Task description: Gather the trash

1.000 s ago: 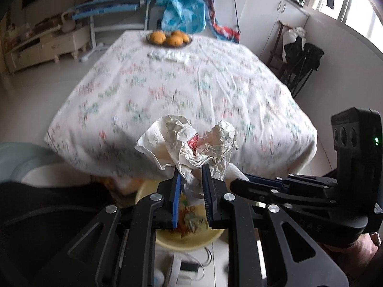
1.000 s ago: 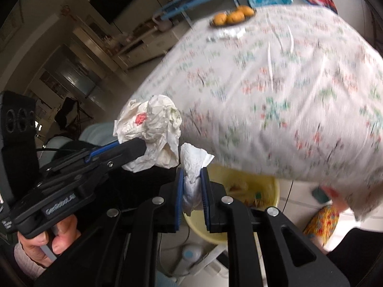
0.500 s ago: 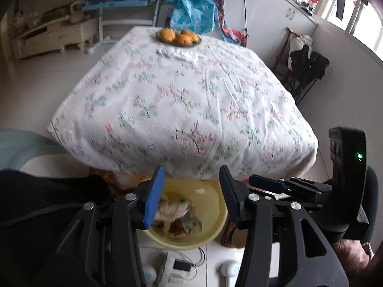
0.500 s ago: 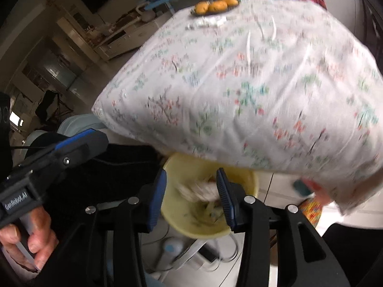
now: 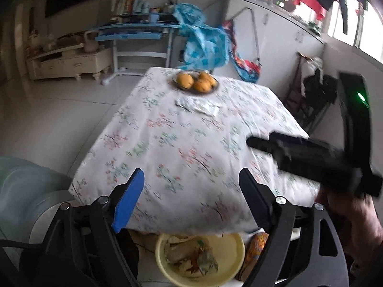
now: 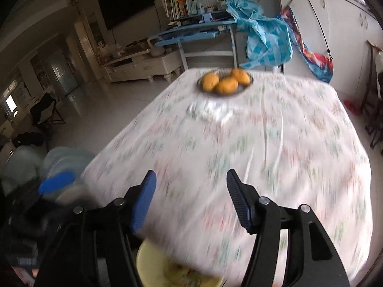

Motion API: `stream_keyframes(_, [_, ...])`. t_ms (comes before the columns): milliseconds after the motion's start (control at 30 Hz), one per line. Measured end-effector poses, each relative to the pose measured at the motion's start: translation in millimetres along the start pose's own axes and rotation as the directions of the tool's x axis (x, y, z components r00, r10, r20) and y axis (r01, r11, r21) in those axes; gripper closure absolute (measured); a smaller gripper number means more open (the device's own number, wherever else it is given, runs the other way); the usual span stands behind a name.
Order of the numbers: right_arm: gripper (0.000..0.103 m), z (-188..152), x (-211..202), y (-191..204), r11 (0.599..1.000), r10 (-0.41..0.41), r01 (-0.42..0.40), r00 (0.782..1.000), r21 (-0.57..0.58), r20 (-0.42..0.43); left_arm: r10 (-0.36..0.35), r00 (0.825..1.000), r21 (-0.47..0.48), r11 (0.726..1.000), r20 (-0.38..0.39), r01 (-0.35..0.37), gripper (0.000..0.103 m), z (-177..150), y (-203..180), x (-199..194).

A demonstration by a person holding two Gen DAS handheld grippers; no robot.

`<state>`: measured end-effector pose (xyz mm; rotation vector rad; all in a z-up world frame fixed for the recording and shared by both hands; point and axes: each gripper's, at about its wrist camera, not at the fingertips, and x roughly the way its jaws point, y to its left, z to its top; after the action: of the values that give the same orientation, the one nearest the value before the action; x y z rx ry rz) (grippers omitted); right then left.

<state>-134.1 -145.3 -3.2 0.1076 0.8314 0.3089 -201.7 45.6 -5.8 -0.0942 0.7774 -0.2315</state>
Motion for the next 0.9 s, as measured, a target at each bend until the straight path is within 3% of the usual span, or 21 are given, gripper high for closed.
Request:
stream_keyframes(233, [0.042, 62, 80, -16, 0.998, -0.062, 0.060, 0.996, -0.038, -0.058, 0.006, 0.999, -0.136, 0.991, -0.032, -0.010, 0.021, -1, 28, 17])
stream_keyframes(467, [0.042, 81, 149, -19, 0.992, -0.101, 0.088, 0.983, -0.089, -0.154, -0.003, 0.999, -0.130, 0.992, -0.040, -0.002, 0.021, 1, 26, 27])
stream_keyframes(533, [0.048, 83, 161, -20, 0.990, -0.115, 0.097, 0.977, -0.105, -0.180, -0.009, 0.999, -0.135, 0.991, -0.045, 0.003, 0.021, 1, 27, 28])
stream_keyframes(633, [0.067, 79, 162, -19, 0.986, -0.123, 0.101, 0.977, -0.131, -0.177, -0.012, 0.999, -0.144, 0.990, -0.052, 0.005, 0.021, 1, 29, 29])
stream_keyframes(667, [0.082, 78, 160, -19, 0.988, -0.113, 0.092, 0.979, -0.127, -0.172, -0.015, 0.998, -0.148, 0.989, -0.055, 0.007, 0.021, 1, 29, 30])
stream_keyframes(700, [0.087, 77, 156, -23, 0.993, -0.083, 0.066, 0.981, -0.102, -0.173, -0.018, 0.998, -0.153, 0.988, -0.059, 0.009, 0.021, 1, 29, 30])
stream_keyframes(800, [0.089, 73, 136, -32, 1.000, 0.021, -0.023, 0.990, -0.010, -0.142, -0.019, 0.998, -0.153, 0.988, -0.066, 0.009, 0.021, 0, 29, 32])
stream_keyframes(900, [0.089, 65, 108, -42, 0.981, 0.173, -0.163, 0.980, 0.108, -0.094, -0.012, 0.998, -0.146, 0.989, -0.059, 0.004, 0.021, -1, 27, 31])
